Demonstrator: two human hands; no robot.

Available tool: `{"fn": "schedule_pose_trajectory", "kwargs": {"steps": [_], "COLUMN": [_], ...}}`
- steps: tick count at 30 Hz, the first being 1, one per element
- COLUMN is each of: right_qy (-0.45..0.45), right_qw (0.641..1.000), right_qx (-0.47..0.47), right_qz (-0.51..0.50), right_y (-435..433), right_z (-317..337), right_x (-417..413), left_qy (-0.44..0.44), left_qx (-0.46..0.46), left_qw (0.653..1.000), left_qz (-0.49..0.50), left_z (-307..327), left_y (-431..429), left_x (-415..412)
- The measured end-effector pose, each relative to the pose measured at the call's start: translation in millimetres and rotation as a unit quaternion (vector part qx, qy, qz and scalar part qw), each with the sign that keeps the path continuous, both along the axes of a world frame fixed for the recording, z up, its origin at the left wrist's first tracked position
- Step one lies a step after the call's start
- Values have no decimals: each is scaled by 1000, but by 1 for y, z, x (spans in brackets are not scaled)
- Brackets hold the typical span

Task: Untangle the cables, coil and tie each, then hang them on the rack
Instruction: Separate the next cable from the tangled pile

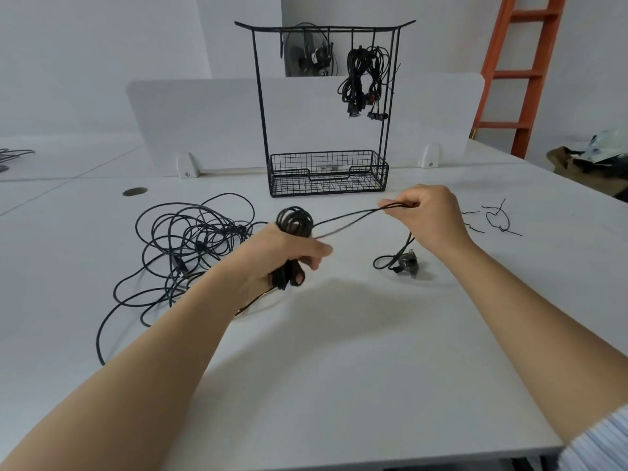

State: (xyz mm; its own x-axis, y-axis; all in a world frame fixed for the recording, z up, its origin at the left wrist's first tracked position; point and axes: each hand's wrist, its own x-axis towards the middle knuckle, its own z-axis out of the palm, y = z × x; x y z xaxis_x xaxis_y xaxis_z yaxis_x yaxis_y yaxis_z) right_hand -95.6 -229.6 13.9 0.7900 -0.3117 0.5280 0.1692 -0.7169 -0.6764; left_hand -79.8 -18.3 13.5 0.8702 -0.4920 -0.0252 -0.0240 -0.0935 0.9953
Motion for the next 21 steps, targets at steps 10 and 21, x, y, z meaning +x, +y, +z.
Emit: {"fn": "schedule_pose_trajectory", "kwargs": {"steps": [10,21], "right_qy": [102,160], "right_qw": [920,786], "right_qx": [265,400], "right_qz": [271,443], "right_y": [19,7], "right_z": [9,8], "right_x": [-11,-7], "left_qy": [181,161], "left_qx": [-278,-342], "left_qw": [933,917], "left_qz": [142,125], "left_z": [5,10], "left_y": [4,4], "left_x": [11,9]}}
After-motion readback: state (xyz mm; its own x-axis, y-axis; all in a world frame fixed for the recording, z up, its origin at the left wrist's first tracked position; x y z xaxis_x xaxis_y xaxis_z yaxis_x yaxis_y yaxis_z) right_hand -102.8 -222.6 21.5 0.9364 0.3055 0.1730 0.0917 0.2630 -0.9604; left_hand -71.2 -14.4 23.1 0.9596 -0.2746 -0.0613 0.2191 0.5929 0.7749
